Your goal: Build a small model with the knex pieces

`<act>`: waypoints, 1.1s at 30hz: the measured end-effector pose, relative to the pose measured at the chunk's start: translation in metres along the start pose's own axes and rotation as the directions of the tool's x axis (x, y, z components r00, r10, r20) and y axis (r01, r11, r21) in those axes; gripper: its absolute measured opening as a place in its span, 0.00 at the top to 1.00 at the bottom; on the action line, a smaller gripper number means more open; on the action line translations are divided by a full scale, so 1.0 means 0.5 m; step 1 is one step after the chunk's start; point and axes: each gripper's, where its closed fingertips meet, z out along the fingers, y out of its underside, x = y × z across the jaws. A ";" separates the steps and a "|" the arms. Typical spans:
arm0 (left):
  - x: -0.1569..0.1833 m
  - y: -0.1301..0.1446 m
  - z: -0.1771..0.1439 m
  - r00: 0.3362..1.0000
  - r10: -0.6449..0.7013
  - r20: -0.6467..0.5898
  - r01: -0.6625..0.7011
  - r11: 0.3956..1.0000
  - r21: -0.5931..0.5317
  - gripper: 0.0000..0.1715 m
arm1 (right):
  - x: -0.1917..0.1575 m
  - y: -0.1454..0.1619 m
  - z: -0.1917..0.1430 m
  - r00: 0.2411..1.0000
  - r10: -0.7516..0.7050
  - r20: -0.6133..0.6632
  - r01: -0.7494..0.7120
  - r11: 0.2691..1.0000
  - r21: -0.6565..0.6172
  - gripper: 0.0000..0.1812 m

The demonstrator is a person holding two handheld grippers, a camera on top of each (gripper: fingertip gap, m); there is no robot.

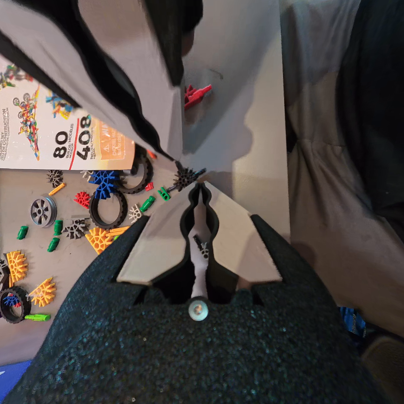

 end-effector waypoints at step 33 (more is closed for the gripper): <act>-0.082 -0.039 -0.062 0.974 -0.148 0.169 0.132 0.986 0.101 0.93 | -0.004 0.049 -0.077 0.979 0.048 -0.197 0.013 0.955 0.297 1.00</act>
